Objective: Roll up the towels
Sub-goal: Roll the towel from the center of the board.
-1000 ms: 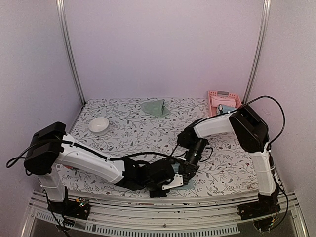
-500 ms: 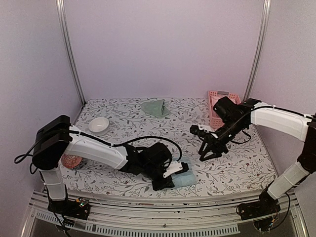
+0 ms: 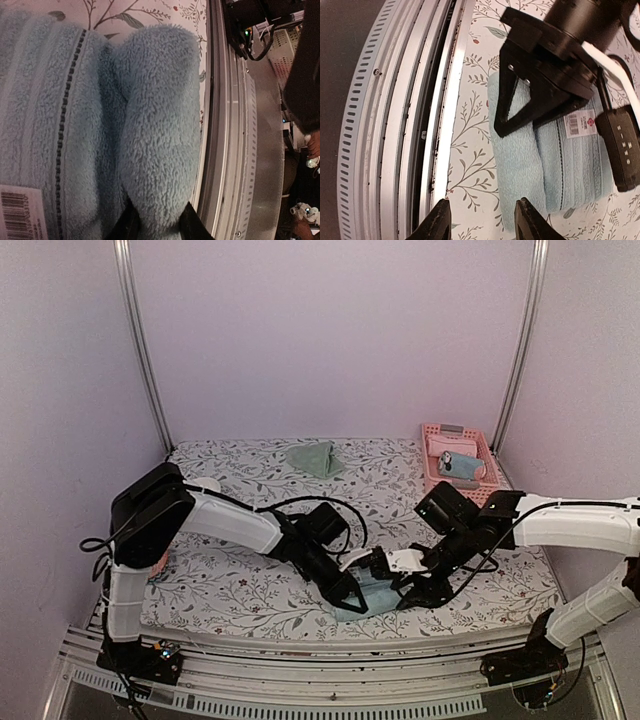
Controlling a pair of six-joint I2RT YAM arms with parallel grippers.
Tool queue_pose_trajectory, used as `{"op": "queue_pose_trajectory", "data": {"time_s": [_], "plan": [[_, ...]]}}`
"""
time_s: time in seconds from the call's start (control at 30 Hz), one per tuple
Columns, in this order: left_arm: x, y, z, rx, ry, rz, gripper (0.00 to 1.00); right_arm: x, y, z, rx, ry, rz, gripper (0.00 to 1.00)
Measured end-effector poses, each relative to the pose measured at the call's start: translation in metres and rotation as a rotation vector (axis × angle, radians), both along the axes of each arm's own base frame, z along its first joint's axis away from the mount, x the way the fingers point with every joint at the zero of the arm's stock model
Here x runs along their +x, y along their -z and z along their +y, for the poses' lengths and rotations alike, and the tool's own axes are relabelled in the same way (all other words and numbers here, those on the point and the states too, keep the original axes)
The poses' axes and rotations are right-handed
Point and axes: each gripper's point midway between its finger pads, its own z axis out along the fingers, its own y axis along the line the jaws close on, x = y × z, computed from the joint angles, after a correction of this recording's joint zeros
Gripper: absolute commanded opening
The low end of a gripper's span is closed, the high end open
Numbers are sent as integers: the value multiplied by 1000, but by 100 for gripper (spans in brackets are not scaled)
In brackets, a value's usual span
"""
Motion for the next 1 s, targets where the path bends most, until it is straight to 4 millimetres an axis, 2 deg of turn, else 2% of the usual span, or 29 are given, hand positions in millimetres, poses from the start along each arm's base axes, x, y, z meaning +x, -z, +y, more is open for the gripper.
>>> {"op": "queue_pose_trajectory", "data": {"time_s": [0.13, 0.23, 0.4, 0.5, 0.63, 0.77, 0.87, 1.0], "plan": [[1, 0, -2, 2, 9, 96, 24, 1, 7, 19, -1, -47, -89, 46], [2, 0, -2, 8, 19, 144, 24, 7, 23, 29, -36, -53, -141, 47], [2, 2, -1, 9, 30, 189, 24, 14, 55, 25, -84, -67, -210, 45], [3, 4, 0, 6, 35, 218, 25, 22, 74, 24, -102, -82, -265, 33], [5, 5, 1, 6, 35, 224, 38, 29, 78, 30, -80, -102, -325, 13], [10, 2, 4, 14, 22, 162, 44, 28, 76, 32, -71, -117, -320, 7], [16, -1, 16, 52, -26, 32, 47, 25, 76, 37, -74, -135, -279, 6], [25, -10, 53, 110, -140, -134, 51, 18, 74, 48, -75, -154, -180, 6]]}}
